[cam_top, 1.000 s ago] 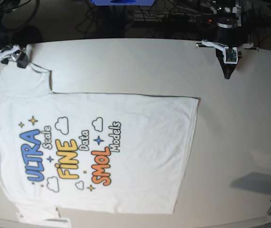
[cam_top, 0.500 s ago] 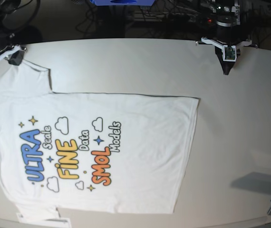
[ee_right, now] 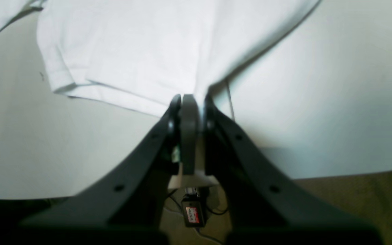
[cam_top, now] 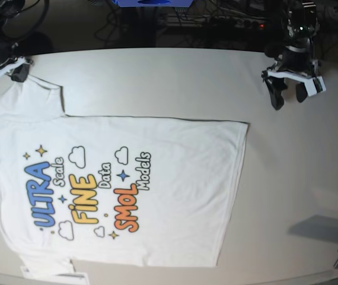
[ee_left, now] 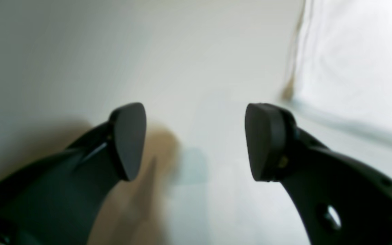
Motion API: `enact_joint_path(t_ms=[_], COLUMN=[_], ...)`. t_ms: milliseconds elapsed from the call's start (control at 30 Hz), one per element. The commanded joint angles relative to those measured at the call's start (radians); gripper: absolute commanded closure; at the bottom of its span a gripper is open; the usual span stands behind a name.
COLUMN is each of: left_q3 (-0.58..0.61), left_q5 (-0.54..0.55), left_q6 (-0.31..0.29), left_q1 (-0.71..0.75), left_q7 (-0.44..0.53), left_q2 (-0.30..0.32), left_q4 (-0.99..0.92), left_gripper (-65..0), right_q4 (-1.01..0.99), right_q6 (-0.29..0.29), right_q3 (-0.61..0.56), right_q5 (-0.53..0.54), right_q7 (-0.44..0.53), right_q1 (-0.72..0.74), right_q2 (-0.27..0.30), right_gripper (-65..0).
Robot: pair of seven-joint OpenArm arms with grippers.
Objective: Fold the T-shirt properly
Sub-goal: 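Move the left gripper down to the opposite shoulder and grasp it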
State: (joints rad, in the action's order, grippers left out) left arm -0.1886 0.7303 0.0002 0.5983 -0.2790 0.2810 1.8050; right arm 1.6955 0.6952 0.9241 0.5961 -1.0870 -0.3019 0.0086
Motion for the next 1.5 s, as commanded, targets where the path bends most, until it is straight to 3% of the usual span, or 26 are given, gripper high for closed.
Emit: enact_joint_path(t_ms=[0,100,267,500,900,1300,1367,1467], left_q3=[-0.009,-0.002,-0.002,0.001,0.007,0.136,0.126,0.133], left_q5=[0.039,0.125,0.232,0.232,0.214,0.214,0.214,0.214], left_q6=[0.002,-0.004,-0.093,-0.091,-0.091,-0.09,-0.09,-0.09], left_q1=[-0.011,-0.073,-0.153,-0.242,-0.303,-0.366,-0.369,-0.377], left_q7=[-0.018,-0.111,-0.245,-0.362,-0.362,-0.362,-0.362,-0.362], left_q2=[0.031,0.036,0.008,-0.064,-0.098,-0.11,-0.118,-0.118], left_q4=[0.014,0.011,0.008,-0.096,-0.239,-0.273,-0.29,-0.311], left_gripper=[-45.2,-45.5,-49.2,-49.0,-48.9,-48.5,-45.0,-34.3], right_q4=[0.013,0.013,0.013,0.013,0.013,0.013,0.013,0.013], right_q6=[0.003,0.003,0.003,0.003,0.003,0.003,0.003,0.003], right_q3=[0.003,0.003,0.003,0.003,0.003,0.003,0.003,0.003], right_q5=[0.014,0.014,0.014,0.014,0.014,0.014,0.014,0.014], right_q7=[0.011,0.009,0.012,0.009,0.008,0.008,0.008,0.008], right_q1=[-0.001,-0.003,-0.006,-0.007,-0.007,-0.007,-0.007,-0.007], right_q2=[0.012,0.012,0.012,0.012,0.012,0.012,0.012,0.012], right_gripper=[0.0,0.0,0.0,0.0,0.0,0.0,0.0,0.0])
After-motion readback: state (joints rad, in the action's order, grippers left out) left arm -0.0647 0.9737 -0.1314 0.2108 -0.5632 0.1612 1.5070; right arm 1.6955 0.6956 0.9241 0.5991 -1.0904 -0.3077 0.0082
